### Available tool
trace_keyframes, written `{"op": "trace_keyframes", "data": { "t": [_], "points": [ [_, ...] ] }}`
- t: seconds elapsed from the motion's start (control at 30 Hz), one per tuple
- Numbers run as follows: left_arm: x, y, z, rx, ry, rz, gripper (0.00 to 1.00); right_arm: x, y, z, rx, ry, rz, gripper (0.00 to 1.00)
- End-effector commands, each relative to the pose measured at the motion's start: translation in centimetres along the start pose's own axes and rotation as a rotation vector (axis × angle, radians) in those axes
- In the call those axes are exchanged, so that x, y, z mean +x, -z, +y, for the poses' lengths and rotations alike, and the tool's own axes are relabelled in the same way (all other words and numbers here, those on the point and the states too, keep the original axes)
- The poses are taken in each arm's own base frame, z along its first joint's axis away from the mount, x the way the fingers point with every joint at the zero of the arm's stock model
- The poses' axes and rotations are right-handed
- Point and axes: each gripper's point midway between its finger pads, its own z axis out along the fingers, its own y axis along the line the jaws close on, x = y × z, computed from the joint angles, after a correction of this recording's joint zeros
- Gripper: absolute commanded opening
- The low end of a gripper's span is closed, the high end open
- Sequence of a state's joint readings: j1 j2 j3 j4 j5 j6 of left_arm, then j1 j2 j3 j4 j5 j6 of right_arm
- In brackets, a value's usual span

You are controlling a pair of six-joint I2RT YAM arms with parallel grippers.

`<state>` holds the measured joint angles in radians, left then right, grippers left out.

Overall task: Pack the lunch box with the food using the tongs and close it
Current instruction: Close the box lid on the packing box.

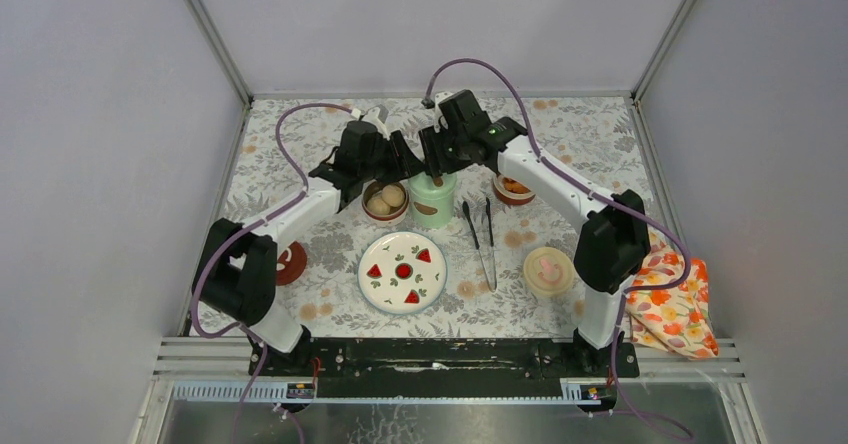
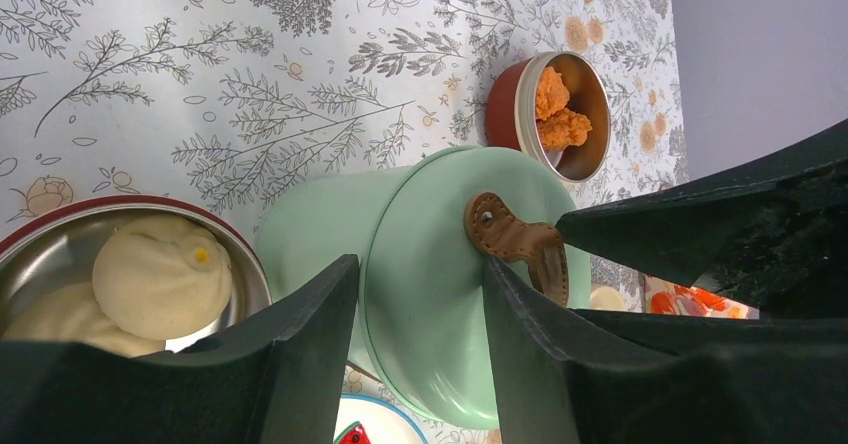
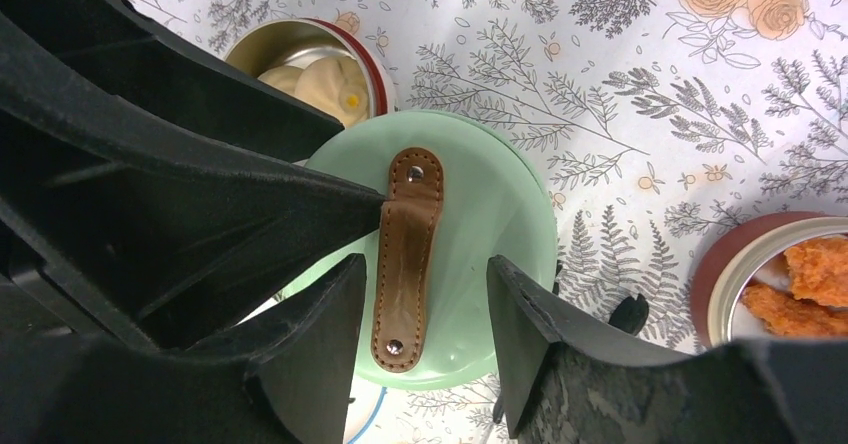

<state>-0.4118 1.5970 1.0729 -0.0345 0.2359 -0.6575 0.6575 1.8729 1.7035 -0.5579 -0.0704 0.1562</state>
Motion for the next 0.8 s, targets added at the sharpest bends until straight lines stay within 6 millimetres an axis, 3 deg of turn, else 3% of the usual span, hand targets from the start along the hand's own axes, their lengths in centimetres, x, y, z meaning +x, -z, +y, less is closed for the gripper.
{"op": "trace_keyframes", "data": {
  "t": [0.0,0.1,0.27,0.47,0.67,0.77],
  "points": [
    [11.5,1.1,8.4,-0.285,0.009,0.338,0.54,7.4,-0.4,-0.2,0.043,0.062,0.265,0.56],
    [11.7,1.4,8.5,-0.283,0.009,0.337,0.54,9.4,-1.2,-0.1,0.08,0.089,0.312,0.57],
    [12.1,1.4,8.8,-0.289,0.016,0.339,0.54,13.4,-2.1,-1.6,0.211,0.173,0.423,0.57],
    [12.5,1.8,9.0,-0.284,0.028,0.324,0.55,17.7,-1.4,-3.4,0.263,0.224,0.549,0.57],
    [14.0,2.2,9.6,-0.291,0.041,0.336,0.54,19.7,-1.2,-4.1,0.278,0.222,0.595,0.57],
    [14.4,2.2,9.7,-0.297,0.04,0.342,0.54,19.6,-1.5,-3.6,0.25,0.184,0.58,0.57]
  ]
}}
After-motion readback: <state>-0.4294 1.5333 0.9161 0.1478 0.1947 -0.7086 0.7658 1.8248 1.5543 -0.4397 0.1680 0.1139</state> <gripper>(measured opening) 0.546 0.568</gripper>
